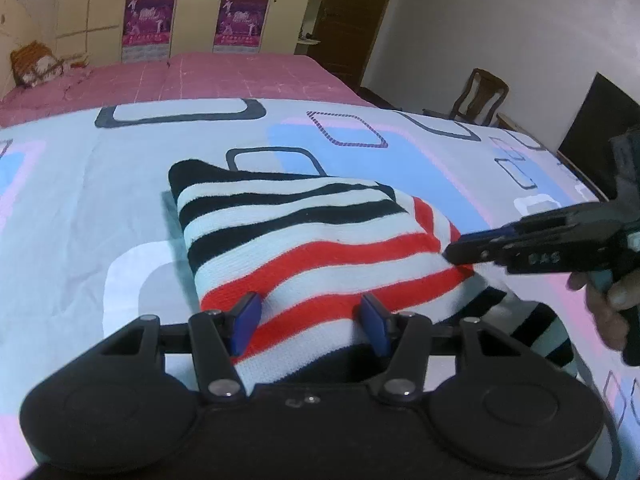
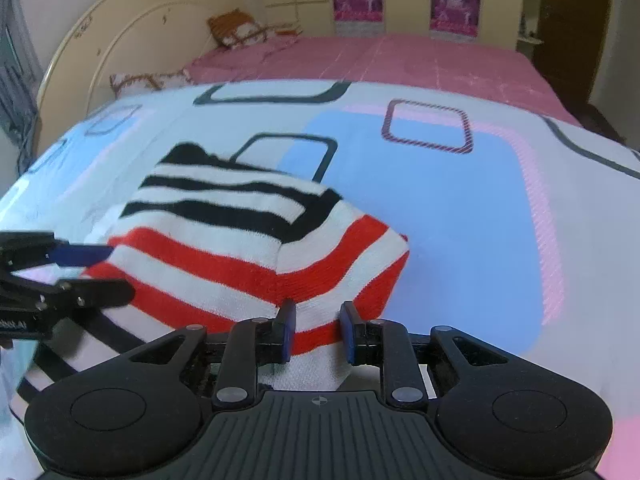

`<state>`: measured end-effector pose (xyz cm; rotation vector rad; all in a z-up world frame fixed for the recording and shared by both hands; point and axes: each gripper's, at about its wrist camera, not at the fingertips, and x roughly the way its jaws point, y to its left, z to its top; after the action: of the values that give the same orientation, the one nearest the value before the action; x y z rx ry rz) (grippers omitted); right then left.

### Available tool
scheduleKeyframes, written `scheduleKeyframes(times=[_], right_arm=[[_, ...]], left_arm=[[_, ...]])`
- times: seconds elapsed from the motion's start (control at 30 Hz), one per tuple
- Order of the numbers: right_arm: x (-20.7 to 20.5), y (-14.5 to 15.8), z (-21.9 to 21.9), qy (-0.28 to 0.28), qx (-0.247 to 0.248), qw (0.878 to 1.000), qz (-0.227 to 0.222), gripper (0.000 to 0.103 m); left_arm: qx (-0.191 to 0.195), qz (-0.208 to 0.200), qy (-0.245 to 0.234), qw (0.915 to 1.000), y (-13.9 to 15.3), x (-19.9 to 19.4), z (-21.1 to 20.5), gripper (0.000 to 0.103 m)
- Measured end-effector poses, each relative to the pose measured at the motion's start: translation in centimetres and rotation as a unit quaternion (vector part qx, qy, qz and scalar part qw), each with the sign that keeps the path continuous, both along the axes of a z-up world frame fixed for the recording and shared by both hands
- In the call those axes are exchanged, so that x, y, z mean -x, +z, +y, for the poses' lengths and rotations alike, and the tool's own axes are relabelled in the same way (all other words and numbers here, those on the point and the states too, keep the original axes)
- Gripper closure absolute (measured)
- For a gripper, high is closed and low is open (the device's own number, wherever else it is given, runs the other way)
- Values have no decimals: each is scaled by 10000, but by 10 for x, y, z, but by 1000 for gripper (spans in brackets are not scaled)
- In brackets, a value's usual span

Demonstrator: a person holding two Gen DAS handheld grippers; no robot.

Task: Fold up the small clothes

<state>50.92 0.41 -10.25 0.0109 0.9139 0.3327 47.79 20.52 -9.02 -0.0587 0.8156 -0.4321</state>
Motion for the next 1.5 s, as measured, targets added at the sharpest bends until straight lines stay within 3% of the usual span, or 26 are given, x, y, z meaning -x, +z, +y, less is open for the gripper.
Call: scheduleKeyframes(times=[0.07,0.17,0.23,0.3,0.43,0.5,0.63,0.73,0.8,0.9,0.97,1.1,1.17,1.2,1.23,1.27,1.33,1.5], right_arm=[[13,13,-5,-29,-58,9998,-185,80],[40,31,-10,187,-352,9987,-332,80],[60,36,-7,534,-394,9971,-362,80],[76,34,-2,774,-186,9962,-358,80],[86,5,4,918,430,9947,-197,81],[84,-1,2,875,387,9951,-242,81],[92,5,5,880,530,9940,-365,81],[113,23,1,946,296,9933,-592,81],[124,23,-1,1085,191,9927,-481,81],[130,-3,4,1111,650,9916,-112,81],[130,-13,-1,953,525,9941,-10,81],[142,5,-17,640,109,9979,-62,81],[156,18,-28,484,-12,9985,-263,80],[161,23,-34,363,-68,9988,-337,79],[168,28,-41,190,-128,9989,-405,52],[176,33,-49,-2,-177,9985,-519,0],[194,43,-57,-206,-153,9965,-790,0],[228,55,-66,-364,-151,9968,-702,0]], left_arm=[[-63,-43,78,9999,5,4,-2,50],[227,-218,115,9994,21,28,5,50],[261,-249,101,9993,27,49,4,68],[270,-259,73,9993,27,68,0,70],[-48,-28,117,9999,1,81,-12,70],[63,-31,251,9997,-2,82,-11,70],[-121,-6,378,9992,6,89,-16,70],[-173,-49,478,9987,17,109,-16,70],[-188,49,587,9981,14,120,-18,70],[-371,160,660,9970,4,126,-25,70],[-497,159,736,9959,4,126,-30,70],[-617,28,906,9940,19,140,-38,70],[-646,-87,991,9929,28,153,-42,63],[-686,-177,1087,9915,32,162,-45,36],[-758,-320,1245,9888,37,170,-49,0],[-850,-529,1431,9846,41,181,-52,4],[-921,-626,1519,9821,46,195,-57,0],[-939,-707,1596,9802,62,227,-69,0]])
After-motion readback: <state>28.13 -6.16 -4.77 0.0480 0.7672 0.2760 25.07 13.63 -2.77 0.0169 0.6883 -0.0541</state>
